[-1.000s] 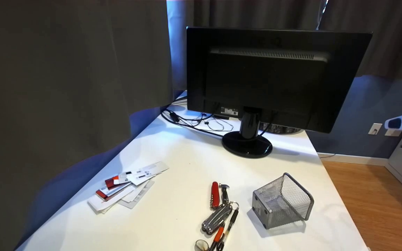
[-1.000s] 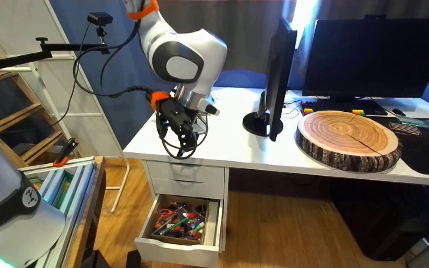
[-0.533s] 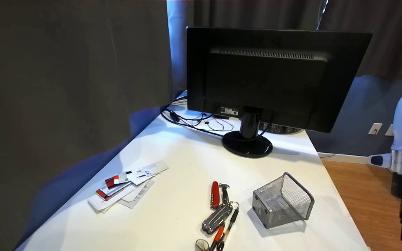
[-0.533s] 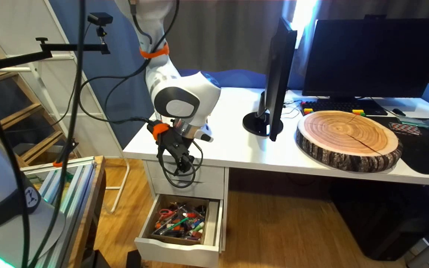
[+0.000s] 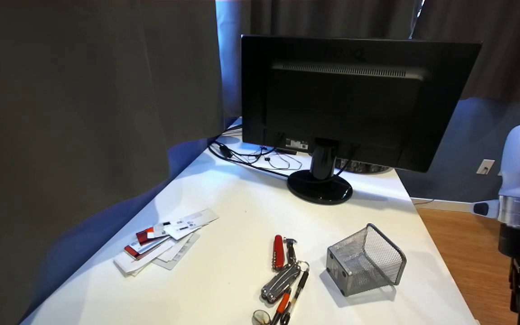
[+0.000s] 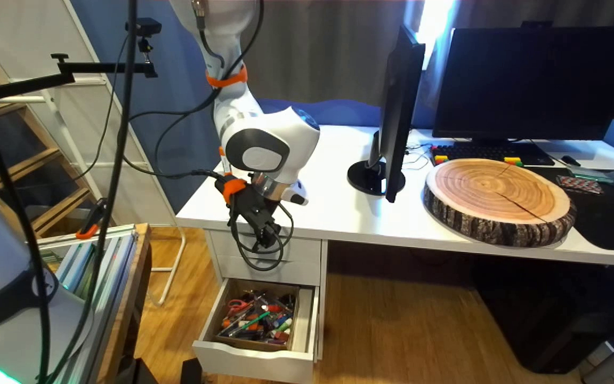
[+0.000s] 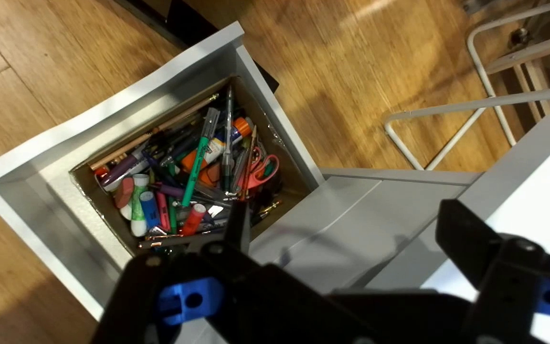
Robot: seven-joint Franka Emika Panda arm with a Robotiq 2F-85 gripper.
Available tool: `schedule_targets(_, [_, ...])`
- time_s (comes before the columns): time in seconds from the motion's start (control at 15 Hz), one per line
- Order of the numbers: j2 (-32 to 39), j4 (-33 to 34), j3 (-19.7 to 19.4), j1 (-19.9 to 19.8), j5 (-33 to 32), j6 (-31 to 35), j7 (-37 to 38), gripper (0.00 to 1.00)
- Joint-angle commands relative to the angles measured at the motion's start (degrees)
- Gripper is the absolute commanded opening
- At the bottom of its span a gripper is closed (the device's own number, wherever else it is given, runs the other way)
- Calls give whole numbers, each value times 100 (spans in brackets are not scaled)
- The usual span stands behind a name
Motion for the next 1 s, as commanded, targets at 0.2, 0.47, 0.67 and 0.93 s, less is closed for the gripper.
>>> schedule_targets(0.2, [36,9,169,-205,-206,10,146,100])
schedule_targets(0.47, [313,121,104,-75,-317,89,340,100])
schedule_targets(0.67, [672,103,27,85,-503,302,616,100])
schedule_targets(0.93, [1210,-27,-75,226,-962,1124,859,100])
